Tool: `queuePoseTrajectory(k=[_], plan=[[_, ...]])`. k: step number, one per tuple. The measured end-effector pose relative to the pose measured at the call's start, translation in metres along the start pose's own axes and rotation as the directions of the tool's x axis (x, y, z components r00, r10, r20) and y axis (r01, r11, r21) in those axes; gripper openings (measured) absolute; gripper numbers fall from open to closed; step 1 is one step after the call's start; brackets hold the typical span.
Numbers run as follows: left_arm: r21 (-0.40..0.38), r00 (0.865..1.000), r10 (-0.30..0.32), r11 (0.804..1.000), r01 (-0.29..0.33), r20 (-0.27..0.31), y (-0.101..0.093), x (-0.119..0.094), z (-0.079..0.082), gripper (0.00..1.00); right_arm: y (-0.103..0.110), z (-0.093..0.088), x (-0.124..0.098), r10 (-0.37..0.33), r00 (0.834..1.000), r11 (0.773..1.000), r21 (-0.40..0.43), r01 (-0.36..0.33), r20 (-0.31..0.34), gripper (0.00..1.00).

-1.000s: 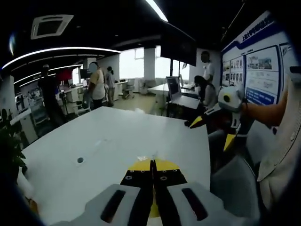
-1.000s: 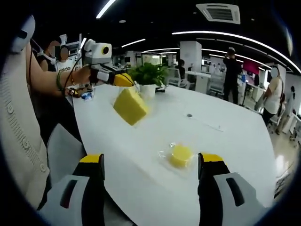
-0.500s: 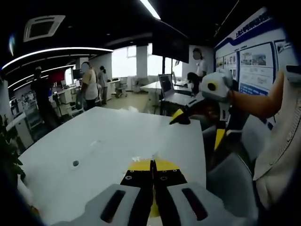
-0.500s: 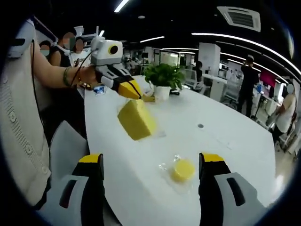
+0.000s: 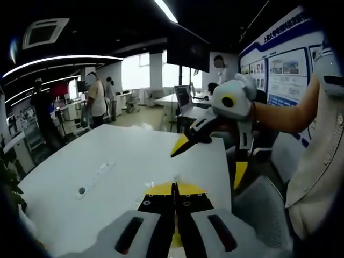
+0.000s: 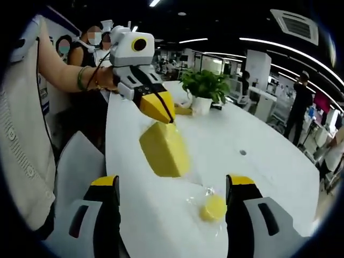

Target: Compare the silicone blocks by pressing each to a similar depth, holding the contact briefly, and releasing to observe deformation and rebound differences across the visible hardness samples.

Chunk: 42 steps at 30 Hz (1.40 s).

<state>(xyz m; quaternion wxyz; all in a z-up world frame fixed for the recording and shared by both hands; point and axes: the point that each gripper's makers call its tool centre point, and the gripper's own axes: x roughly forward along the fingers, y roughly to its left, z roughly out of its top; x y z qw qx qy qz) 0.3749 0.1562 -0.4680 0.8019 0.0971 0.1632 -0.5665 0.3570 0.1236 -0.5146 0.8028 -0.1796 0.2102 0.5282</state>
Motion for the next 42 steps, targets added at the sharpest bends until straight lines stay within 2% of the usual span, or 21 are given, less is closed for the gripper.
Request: queuePoseTrajectory(k=[13, 21, 27, 30, 33, 37, 42], plan=[[0.017, 0.999, -0.033, 0.999, 0.033, 0.000, -0.006, 0.003, 0.003, 0.00, 0.002, 0.007, 0.027, 0.071, 0.997, 0.997, -0.036, -0.071, -0.016, 0.73], [0.029, 0.998, -0.055, 0.998, 0.055, -0.006, -0.008, 0.006, 0.006, 0.00, 0.005, 0.005, 0.049, 0.119, 0.991, 0.990, -0.072, -0.124, -0.060, 0.71], [0.045, 0.997, -0.075, 0.996, 0.076, -0.003, -0.015, 0.007, 0.012, 0.00, 0.018, 0.002, 0.063, 0.170, 0.982, 0.979, -0.098, -0.179, -0.087, 0.69], [0.073, 0.996, -0.090, 0.993, 0.090, -0.008, -0.020, 0.006, 0.013, 0.00, 0.021, 0.001, 0.066, 0.182, 0.979, 0.974, -0.121, -0.193, -0.090, 0.63], [0.102, 0.995, -0.101, 0.990, 0.103, -0.022, -0.026, 0.004, 0.013, 0.00, 0.026, 0.005, 0.067, 0.218, 0.974, 0.966, -0.125, -0.225, -0.067, 0.56], [0.109, 0.993, -0.113, 0.987, 0.115, -0.021, -0.029, 0.001, 0.015, 0.00, 0.032, 0.007, 0.068, 0.251, 0.966, 0.958, -0.128, -0.258, -0.067, 0.43], [0.126, 0.991, -0.126, 0.983, 0.130, -0.037, -0.031, 0.000, 0.012, 0.00, 0.032, 0.010, 0.069, 0.251, 0.966, 0.955, -0.145, -0.257, -0.060, 0.37]])
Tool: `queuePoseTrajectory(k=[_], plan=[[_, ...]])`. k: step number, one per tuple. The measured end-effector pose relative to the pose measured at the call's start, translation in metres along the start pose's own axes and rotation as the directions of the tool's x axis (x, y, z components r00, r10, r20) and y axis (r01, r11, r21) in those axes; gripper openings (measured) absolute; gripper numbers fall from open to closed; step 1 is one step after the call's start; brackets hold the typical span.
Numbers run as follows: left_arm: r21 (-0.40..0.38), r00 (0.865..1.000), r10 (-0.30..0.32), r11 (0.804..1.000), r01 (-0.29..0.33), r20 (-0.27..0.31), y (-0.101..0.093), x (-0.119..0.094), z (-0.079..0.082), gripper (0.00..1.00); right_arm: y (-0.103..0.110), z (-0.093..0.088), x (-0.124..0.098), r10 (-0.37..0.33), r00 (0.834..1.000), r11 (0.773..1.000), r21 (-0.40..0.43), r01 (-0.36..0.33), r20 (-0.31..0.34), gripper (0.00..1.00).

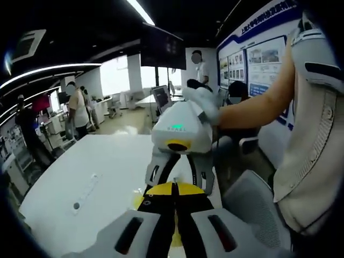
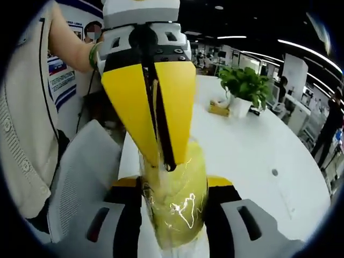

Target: Compare the silicone blocks by pressing each to a similar depth, holding the contact briefly, and releasing to observe deformation and rebound differences across the visible hardness samples.

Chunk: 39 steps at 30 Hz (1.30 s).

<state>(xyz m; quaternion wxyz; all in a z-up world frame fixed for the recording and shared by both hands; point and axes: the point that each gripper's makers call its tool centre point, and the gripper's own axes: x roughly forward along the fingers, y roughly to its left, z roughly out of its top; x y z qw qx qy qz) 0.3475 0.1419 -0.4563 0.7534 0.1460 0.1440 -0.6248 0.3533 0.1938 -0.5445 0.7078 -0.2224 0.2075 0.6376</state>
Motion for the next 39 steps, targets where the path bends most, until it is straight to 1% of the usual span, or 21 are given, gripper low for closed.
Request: queuePoseTrajectory(k=[2, 5, 10, 16, 17, 18, 20, 21, 22, 23, 25, 26, 27, 29, 30, 31, 33, 35, 36, 39], plan=[[0.003, 1.000, -0.004, 1.000, 0.004, 0.001, -0.002, -0.001, 0.001, 0.00, 0.000, 0.001, -0.001, -0.002, 1.000, 1.000, -0.013, 0.002, 0.001, 0.35], [0.013, 1.000, -0.009, 1.000, 0.009, 0.001, -0.004, -0.002, 0.001, 0.00, 0.001, 0.004, -0.003, -0.009, 1.000, 1.000, -0.017, 0.010, 0.011, 0.28], [0.023, 1.000, -0.019, 1.000, 0.019, 0.004, -0.010, -0.003, 0.003, 0.00, 0.003, 0.006, -0.005, -0.022, 1.000, 0.999, -0.034, 0.023, 0.021, 0.20], [0.044, 1.000, -0.023, 0.999, 0.023, -0.003, -0.013, -0.002, 0.003, 0.00, 0.006, 0.006, -0.003, -0.011, 0.999, 1.000, 0.011, 0.010, 0.035, 0.12], [0.047, 1.000, -0.021, 0.999, 0.022, -0.008, -0.013, -0.001, 0.001, 0.00, 0.005, 0.007, -0.002, -0.022, 0.999, 1.000, -0.008, 0.023, 0.043, 0.11], [0.046, 1.000, -0.024, 0.999, 0.024, -0.010, -0.014, -0.001, 0.000, 0.00, 0.008, 0.005, -0.001, -0.006, 0.999, 1.000, 0.020, 0.005, 0.035, 0.09], [0.045, 1.000, -0.025, 0.999, 0.026, -0.014, -0.016, 0.000, -0.001, 0.00, 0.008, 0.004, 0.000, -0.014, 0.999, 1.000, 0.008, 0.014, 0.033, 0.08], [0.044, 1.000, -0.026, 0.999, 0.027, -0.014, -0.017, 0.000, -0.002, 0.00, 0.010, 0.003, 0.000, -0.006, 1.000, 1.000, 0.018, 0.006, 0.027, 0.08], [0.043, 1.000, -0.025, 0.999, 0.025, -0.014, -0.017, 0.000, -0.002, 0.00, 0.009, 0.002, -0.001, -0.019, 1.000, 1.000, 0.009, 0.019, 0.024, 0.08], [0.043, 1.000, -0.024, 0.999, 0.025, -0.014, -0.017, 0.000, -0.002, 0.00, 0.010, 0.002, -0.001, -0.015, 1.000, 1.000, 0.018, 0.015, 0.019, 0.07], [0.043, 1.000, -0.026, 0.999, 0.027, -0.017, -0.019, 0.000, -0.002, 0.00, 0.012, 0.001, -0.001, -0.015, 1.000, 1.000, 0.007, 0.015, 0.010, 0.08], [0.045, 1.000, -0.025, 0.999, 0.026, -0.018, -0.019, 0.000, -0.002, 0.00, 0.013, 0.000, -0.001, -0.006, 1.000, 0.999, 0.041, 0.006, -0.003, 0.08], [0.045, 1.000, -0.024, 0.999, 0.025, -0.019, -0.020, 0.000, -0.002, 0.00, 0.012, 0.001, -0.001, -0.018, 1.000, 1.000, 0.018, 0.018, 0.001, 0.08], [0.047, 0.999, -0.024, 0.999, 0.025, -0.021, -0.020, -0.001, -0.002, 0.00, 0.014, 0.001, -0.001, -0.009, 1.000, 1.000, 0.030, 0.009, -0.002, 0.08], [0.054, 1.000, -0.020, 0.998, 0.021, -0.024, -0.021, 0.000, -0.002, 0.00, 0.012, 0.000, -0.002, -0.028, 1.000, 1.000, 0.007, 0.028, -0.006, 0.08], [0.056, 0.999, -0.019, 0.998, 0.021, -0.027, -0.021, 0.000, -0.003, 0.00, 0.014, -0.002, -0.002, -0.018, 1.000, 1.000, 0.014, 0.018, -0.018, 0.08], [0.055, 0.999, -0.020, 0.998, 0.022, -0.030, -0.022, 0.000, -0.003, 0.00, 0.015, -0.002, -0.002, -0.018, 1.000, 1.000, 0.011, 0.018, -0.014, 0.08], [0.052, 0.999, -0.022, 0.998, 0.023, -0.029, -0.022, 0.000, -0.003, 0.00, 0.017, -0.002, -0.002, -0.007, 1.000, 1.000, 0.030, 0.007, -0.017, 0.08], [0.051, 0.999, -0.023, 0.998, 0.024, -0.031, -0.023, 0.000, -0.004, 0.00, 0.018, -0.003, -0.002, -0.015, 1.000, 1.000, 0.010, 0.016, -0.019, 0.08], [0.057, 0.999, -0.022, 0.998, 0.023, -0.032, -0.023, 0.000, -0.004, 0.00, 0.018, -0.004, -0.003, -0.016, 1.000, 1.000, 0.007, 0.016, -0.021, 0.08]])
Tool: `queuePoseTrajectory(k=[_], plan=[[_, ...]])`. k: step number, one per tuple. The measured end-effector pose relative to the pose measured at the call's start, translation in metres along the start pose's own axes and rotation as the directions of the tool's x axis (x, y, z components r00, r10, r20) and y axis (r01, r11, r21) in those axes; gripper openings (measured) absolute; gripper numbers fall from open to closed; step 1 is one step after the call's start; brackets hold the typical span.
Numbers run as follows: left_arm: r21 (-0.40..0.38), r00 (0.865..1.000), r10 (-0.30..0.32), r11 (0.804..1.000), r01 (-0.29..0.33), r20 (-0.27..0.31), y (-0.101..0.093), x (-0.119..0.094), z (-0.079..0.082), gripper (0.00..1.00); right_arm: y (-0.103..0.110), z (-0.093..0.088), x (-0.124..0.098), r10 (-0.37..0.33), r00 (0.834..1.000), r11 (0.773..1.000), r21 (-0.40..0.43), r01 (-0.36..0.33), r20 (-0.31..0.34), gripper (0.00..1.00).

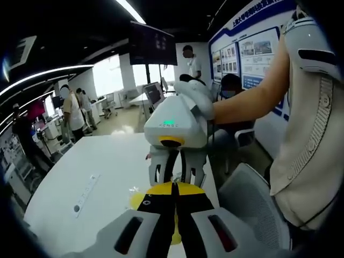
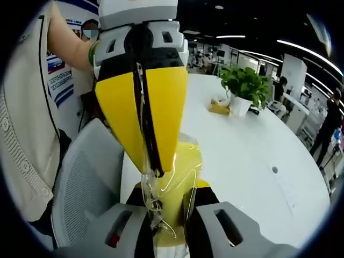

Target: Compare the silicone blocks by pressing each to a similar depth, holding the contact briefly, and releasing to observe deformation and rebound differences across the visible hardness samples.

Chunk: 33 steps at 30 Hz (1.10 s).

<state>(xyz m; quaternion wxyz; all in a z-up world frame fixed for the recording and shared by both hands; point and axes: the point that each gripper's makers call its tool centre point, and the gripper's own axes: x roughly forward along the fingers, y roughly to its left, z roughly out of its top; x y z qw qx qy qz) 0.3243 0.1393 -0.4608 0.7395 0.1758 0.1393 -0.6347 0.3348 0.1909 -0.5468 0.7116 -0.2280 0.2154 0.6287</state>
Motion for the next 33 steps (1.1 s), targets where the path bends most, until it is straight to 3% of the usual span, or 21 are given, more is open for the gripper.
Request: queuePoseTrajectory(k=[33], plan=[[0.015, 1.000, 0.007, 1.000, -0.006, -0.021, -0.0049, -0.0024, -0.0025, 0.00, 0.0030, -0.0051, 0.0010, 0.022, 0.999, 1.000, -0.005, -0.022, -0.041, 0.15]])
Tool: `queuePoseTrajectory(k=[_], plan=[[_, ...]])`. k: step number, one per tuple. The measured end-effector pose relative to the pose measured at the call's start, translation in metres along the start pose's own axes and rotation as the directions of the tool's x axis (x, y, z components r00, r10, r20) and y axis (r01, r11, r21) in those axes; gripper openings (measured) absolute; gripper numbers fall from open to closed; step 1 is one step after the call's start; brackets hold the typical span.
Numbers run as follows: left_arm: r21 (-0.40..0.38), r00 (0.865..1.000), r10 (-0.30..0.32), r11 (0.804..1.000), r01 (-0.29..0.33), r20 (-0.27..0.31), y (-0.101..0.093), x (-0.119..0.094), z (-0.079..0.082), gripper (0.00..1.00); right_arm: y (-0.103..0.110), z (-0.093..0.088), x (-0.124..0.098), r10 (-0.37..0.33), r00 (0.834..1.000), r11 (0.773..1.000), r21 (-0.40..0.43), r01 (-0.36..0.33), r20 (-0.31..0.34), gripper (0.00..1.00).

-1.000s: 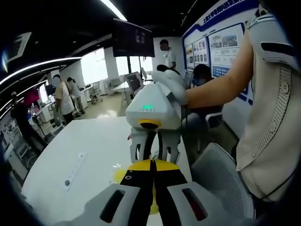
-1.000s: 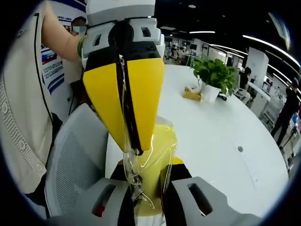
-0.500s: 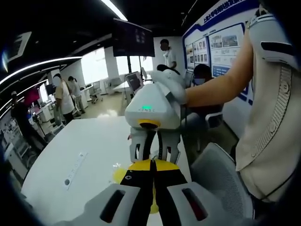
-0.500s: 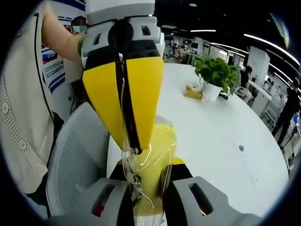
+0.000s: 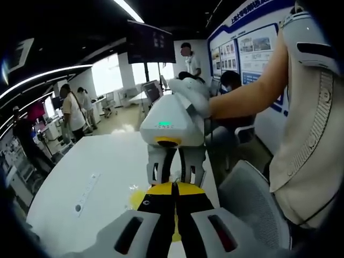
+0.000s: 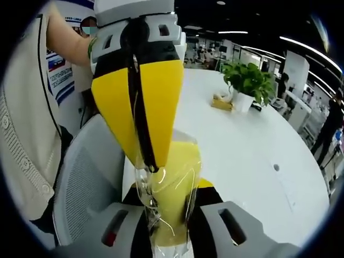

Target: Compare the silicone blocks by pressing each to a similar depth, holding the contact briefly, and releasing to observe deformation and rebound differences across the visible hardness samples.

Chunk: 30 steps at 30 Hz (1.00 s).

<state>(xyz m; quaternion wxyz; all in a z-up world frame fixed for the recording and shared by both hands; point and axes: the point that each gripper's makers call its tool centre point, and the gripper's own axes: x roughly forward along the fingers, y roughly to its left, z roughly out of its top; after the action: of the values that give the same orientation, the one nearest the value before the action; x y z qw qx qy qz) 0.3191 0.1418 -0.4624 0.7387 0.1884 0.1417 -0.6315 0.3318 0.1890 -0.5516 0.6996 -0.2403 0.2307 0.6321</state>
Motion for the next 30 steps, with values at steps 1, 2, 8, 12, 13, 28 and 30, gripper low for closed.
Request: queuePoseTrajectory(k=[1, 2, 8, 12, 13, 28, 30], plan=[[0.002, 1.000, 0.000, 1.000, 0.000, -0.002, 0.0002, 0.0000, -0.0005, 0.00, -0.0010, -0.0002, 0.0006, -0.004, 1.000, 1.000, -0.015, 0.004, 0.001, 0.15], [0.003, 1.000, 0.001, 1.000, -0.001, -0.003, 0.0004, 0.0001, -0.0010, 0.00, -0.0011, -0.0003, 0.0007, -0.005, 1.000, 1.000, -0.017, 0.005, 0.001, 0.15], [-0.002, 1.000, 0.001, 1.000, -0.001, 0.000, 0.0005, -0.0003, -0.0023, 0.00, 0.0013, -0.0014, 0.0019, 0.011, 1.000, 1.000, 0.000, -0.011, -0.001, 0.17], [-0.004, 1.000, 0.001, 1.000, -0.001, 0.002, 0.0002, -0.0017, -0.0021, 0.00, 0.0031, -0.0002, 0.0019, 0.026, 1.000, 1.000, 0.013, -0.026, 0.007, 0.18], [-0.004, 1.000, 0.001, 1.000, -0.001, 0.002, 0.0001, -0.0017, -0.0022, 0.00, 0.0029, -0.0001, 0.0022, 0.025, 1.000, 1.000, 0.010, -0.025, 0.007, 0.18], [-0.007, 1.000, 0.006, 1.000, -0.006, -0.001, -0.0001, -0.0051, -0.0061, 0.00, 0.0064, -0.0004, 0.0052, 0.050, 0.999, 0.998, 0.022, -0.050, -0.001, 0.23], [-0.008, 1.000, 0.006, 1.000, -0.006, -0.002, -0.0002, -0.0050, -0.0065, 0.00, 0.0067, -0.0005, 0.0056, 0.053, 0.999, 0.998, 0.024, -0.053, -0.002, 0.23]])
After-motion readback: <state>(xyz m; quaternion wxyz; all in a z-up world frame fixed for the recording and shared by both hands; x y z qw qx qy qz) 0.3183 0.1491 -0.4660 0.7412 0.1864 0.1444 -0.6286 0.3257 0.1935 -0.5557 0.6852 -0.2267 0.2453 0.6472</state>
